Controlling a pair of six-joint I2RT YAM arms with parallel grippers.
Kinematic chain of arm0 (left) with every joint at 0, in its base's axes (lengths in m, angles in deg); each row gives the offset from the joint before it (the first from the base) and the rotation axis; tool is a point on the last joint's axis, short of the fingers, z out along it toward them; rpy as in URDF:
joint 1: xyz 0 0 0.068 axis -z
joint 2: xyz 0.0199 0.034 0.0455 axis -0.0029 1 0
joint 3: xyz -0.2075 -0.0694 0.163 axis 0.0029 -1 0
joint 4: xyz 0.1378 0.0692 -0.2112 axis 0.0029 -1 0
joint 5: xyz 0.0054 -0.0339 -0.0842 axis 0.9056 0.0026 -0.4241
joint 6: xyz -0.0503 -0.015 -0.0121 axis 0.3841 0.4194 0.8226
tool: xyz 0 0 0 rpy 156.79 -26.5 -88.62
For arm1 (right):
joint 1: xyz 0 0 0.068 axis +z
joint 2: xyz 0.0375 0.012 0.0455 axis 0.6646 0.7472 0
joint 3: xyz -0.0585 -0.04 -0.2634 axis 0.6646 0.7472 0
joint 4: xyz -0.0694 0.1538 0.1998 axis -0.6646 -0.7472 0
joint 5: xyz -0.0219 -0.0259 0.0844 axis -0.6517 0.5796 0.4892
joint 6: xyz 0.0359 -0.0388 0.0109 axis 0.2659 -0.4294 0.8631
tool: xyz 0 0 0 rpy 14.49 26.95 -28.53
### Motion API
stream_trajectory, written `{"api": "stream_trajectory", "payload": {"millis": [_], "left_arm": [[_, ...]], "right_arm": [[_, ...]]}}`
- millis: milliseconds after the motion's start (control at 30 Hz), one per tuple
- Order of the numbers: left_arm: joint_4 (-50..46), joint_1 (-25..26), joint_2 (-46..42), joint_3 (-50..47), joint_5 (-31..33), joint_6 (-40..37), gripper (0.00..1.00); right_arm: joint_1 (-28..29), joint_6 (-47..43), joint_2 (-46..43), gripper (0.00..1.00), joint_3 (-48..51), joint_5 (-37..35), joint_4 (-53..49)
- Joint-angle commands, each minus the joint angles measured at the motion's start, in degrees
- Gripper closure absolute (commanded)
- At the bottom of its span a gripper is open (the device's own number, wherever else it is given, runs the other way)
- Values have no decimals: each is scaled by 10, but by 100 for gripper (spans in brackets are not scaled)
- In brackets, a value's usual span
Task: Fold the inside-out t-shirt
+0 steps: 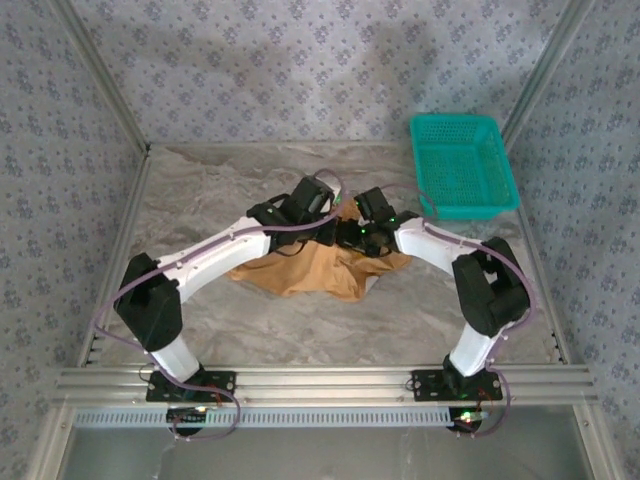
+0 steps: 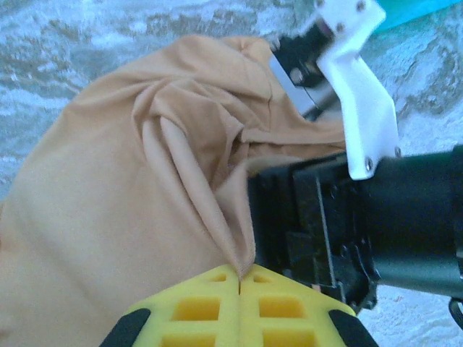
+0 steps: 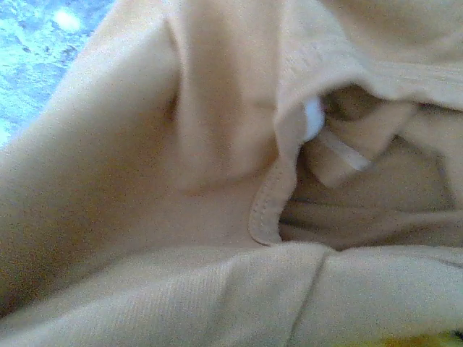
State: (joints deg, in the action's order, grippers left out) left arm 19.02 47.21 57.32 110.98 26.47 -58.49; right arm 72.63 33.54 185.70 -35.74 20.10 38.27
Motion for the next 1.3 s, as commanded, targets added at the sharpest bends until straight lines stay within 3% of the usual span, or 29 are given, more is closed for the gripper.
{"api": "stream_trajectory", "payload": {"millis": [0,33,67,300,533,800,1067,1200,1267], "left_arm": [[8,-8,-23,-35,-15,25,100],[8,-10,-35,-43,-15,27,100],[8,-13,-49,-55,-13,29,100],[52,-28,-144,-186,-1,43,100],[216,8,-143,-328,-1,110,100],[245,12,-96,-348,3,143,100],[202,11,-159,-342,29,137,100],[170,12,-214,-334,57,133,100],[160,11,-240,-331,70,129,100]], "right_arm": [[7,37,48,82,-34,-31,-9],[2,35,52,96,-36,-48,-25],[-7,30,47,100,-32,-63,-37],[-65,-52,-94,100,7,-79,-123],[-26,-88,-162,100,56,-20,-159],[57,-88,-81,100,36,-5,-106],[128,-88,14,99,-45,-20,-96],[124,-76,32,97,-77,-39,-99],[115,-61,33,90,-69,-45,-82]]}}
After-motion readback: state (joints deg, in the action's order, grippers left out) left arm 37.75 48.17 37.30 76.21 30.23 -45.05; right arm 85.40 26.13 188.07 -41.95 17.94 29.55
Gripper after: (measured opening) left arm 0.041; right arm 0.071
